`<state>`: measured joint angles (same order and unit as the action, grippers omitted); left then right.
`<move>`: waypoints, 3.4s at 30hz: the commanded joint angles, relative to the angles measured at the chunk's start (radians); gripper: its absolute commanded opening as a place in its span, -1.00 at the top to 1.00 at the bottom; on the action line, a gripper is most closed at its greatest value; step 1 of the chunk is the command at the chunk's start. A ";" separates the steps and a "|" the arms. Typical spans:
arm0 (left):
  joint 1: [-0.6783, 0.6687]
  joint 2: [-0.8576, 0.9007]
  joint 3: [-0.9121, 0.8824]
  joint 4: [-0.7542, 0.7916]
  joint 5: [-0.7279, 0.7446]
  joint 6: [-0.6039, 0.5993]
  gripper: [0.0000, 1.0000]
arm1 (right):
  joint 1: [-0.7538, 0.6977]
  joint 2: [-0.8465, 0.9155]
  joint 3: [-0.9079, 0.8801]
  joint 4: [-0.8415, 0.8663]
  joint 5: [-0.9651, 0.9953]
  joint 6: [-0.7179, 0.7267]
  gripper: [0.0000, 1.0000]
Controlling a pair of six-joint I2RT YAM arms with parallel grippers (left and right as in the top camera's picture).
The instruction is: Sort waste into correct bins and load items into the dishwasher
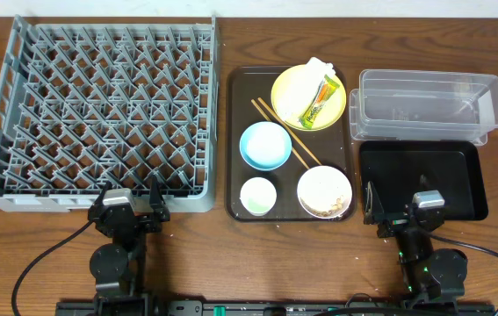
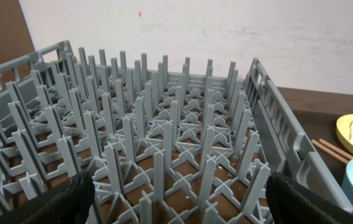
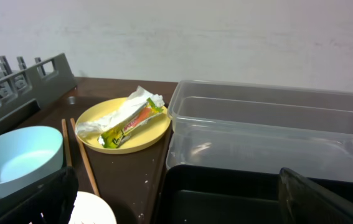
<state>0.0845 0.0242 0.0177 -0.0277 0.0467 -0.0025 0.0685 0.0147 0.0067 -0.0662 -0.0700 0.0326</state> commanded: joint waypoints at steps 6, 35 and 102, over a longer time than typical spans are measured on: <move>0.004 0.000 -0.014 -0.042 -0.013 0.006 -0.77 | -0.005 -0.007 -0.001 -0.004 0.006 -0.004 -0.98; 0.004 0.000 -0.014 -0.042 -0.013 0.006 -0.78 | -0.005 -0.007 -0.001 -0.004 0.006 -0.004 -0.98; 0.004 0.000 -0.014 -0.042 -0.013 0.006 -0.78 | -0.005 0.053 0.131 0.128 -0.069 -0.001 -0.99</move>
<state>0.0841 0.0242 0.0177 -0.0277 0.0463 -0.0025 0.0685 0.0383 0.0666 0.0654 -0.1345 0.0330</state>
